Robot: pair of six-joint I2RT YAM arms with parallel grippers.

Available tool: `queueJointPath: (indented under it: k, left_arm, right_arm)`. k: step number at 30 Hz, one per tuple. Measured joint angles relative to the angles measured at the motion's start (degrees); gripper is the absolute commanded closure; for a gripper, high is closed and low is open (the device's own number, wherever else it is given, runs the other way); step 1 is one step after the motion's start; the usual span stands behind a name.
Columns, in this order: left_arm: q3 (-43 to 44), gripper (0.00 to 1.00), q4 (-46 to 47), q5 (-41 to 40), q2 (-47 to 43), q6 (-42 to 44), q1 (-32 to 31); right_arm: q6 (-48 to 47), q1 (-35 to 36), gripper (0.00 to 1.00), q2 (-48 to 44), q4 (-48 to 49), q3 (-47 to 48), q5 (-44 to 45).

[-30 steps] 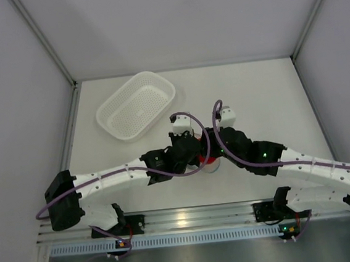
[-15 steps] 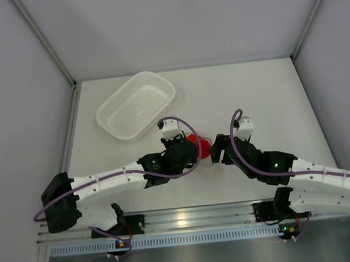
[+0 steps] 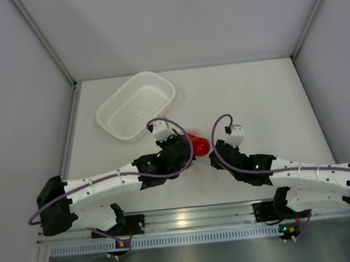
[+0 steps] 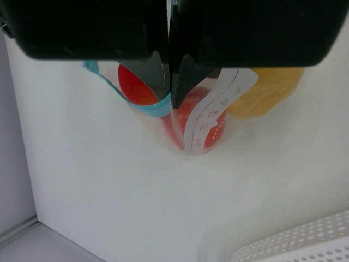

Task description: Open the zip-top bag and remove the fake food

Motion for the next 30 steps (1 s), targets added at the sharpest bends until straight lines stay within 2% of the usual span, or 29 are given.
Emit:
queueJointPath:
  k: [1,4,8,10,18,23,27,30]
  left_arm:
    - [-0.26,1.00,0.00,-0.20,-0.55,-0.48,-0.04]
    - [-1.03,1.00,0.00,-0.83,-1.86,-1.40,-0.22]
    - [-2.38,1.00,0.00,-0.92,-2.97,-1.81,-0.42]
    - [-3.10,1.00,0.00,-0.44,-3.67,-1.70,-0.42]
    - [-9.42,1.00,0.68,5.57,-10.16,-1.77,-0.42]
    - [-15.50,1.00,0.98,9.42,-14.12,-3.76,-0.42]
    - [-17.94,0.90,1.01,11.50,-15.87,-3.69,-0.39]
    - [-18.53,0.79,0.81,13.35,-17.07,-2.47,-0.39]
  right_arm:
    - [0.46,0.00,0.83,0.09,0.90,-0.44,-0.22]
    - [0.96,0.00,1.00,0.09,2.75,-1.09,-0.55]
    - [-1.33,0.00,1.00,0.09,0.66,0.79,0.04]
    - [-4.68,-0.02,1.00,0.87,-4.50,5.11,1.11]
    - [-19.93,-0.15,1.00,12.50,-26.97,33.66,6.10]
    - [-25.66,-0.11,1.00,23.15,-37.73,42.42,6.36]
    - [-28.15,0.42,1.00,30.99,-42.77,45.00,5.81]
    - [-28.83,1.51,1.00,34.62,-44.61,46.58,5.86]
